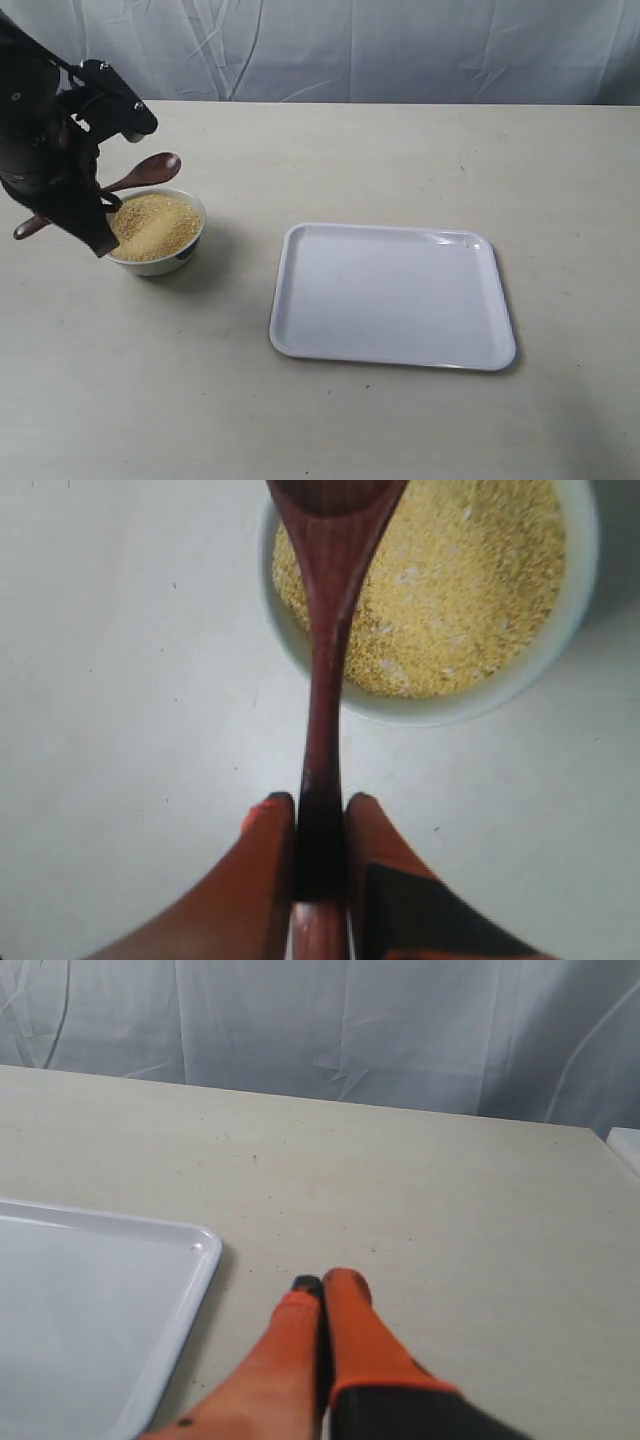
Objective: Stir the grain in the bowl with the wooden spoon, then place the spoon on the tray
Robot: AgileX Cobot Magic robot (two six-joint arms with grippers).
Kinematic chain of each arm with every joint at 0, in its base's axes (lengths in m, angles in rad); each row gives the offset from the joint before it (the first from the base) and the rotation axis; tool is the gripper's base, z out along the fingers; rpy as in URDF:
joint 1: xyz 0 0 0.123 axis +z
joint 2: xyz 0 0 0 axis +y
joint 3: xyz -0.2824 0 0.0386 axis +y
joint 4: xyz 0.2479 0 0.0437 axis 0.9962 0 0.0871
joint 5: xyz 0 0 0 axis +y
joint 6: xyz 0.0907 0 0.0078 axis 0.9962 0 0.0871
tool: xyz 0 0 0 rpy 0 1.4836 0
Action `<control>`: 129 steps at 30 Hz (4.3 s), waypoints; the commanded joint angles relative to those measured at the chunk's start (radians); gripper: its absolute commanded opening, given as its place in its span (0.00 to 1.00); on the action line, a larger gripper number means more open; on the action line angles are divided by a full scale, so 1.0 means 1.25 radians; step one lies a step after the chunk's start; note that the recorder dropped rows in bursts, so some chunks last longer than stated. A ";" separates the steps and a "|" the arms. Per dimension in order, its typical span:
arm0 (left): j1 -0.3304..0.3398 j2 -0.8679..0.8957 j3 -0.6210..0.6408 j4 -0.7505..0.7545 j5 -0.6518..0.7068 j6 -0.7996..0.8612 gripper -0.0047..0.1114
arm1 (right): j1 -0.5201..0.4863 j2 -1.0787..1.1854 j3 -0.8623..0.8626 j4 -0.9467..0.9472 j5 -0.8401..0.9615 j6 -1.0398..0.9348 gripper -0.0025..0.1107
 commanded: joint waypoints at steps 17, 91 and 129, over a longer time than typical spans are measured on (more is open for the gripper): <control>0.049 0.135 0.033 -0.024 -0.128 0.054 0.17 | -0.003 -0.005 0.001 -0.001 -0.009 -0.001 0.02; 0.096 -0.115 0.658 -0.698 -1.121 -0.955 0.57 | -0.003 -0.005 0.001 -0.001 -0.009 -0.001 0.02; 0.098 0.023 0.555 -0.971 -1.170 -0.686 0.57 | -0.003 -0.005 0.001 -0.001 -0.009 -0.001 0.02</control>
